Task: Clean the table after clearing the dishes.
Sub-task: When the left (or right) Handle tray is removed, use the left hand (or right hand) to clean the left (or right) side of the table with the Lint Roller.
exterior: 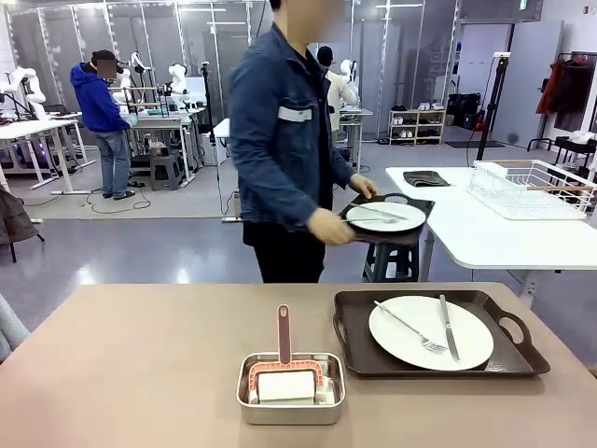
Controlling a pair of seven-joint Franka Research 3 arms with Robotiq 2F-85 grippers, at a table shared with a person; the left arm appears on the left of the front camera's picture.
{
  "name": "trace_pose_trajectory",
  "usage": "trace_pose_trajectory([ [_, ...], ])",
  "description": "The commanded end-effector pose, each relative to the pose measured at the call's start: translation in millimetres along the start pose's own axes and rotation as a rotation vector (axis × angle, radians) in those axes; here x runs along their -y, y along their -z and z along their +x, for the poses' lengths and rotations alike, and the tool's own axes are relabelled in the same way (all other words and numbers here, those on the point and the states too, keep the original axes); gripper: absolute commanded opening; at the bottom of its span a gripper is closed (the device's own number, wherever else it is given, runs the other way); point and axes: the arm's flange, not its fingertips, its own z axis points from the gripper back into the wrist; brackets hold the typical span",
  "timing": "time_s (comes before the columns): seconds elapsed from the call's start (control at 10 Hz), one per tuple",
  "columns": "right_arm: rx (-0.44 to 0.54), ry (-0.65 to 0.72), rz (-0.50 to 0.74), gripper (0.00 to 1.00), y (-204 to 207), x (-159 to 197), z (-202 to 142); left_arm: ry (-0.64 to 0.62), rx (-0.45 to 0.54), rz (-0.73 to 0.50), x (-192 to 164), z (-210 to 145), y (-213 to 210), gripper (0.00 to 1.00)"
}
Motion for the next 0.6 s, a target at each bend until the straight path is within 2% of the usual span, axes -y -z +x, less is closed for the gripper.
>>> trace_pose_trajectory([
  [0.0,0.006,0.003,0.011,1.0,-2.5,-1.3,-0.4,0.172,-0.166,0.134,56.4,39.0,40.2,1.0],
  [0.1,0.006,0.003,0.011,1.0,-2.5,-1.3,-0.4,0.241,-0.231,0.191,80.0,56.9,64.5,1.0],
  [0.2,0.006,0.003,0.011,1.0,-2.5,-1.3,-0.4,0.371,-0.349,0.253,123.2,86.1,114.6,1.0],
  [0.3,0.006,0.003,0.011,1.0,-2.5,-1.3,-0.4,0.521,-0.493,0.247,157.9,104.4,160.4,1.0],
  [0.4,0.006,0.003,0.011,1.0,-2.5,-1.3,-0.4,0.594,-0.592,0.283,184.3,116.4,202.1,1.0],
  [0.5,0.006,0.003,0.011,1.0,-2.5,-1.3,-0.4,0.73,-0.735,0.342,218.0,114.3,267.9,1.0],
])
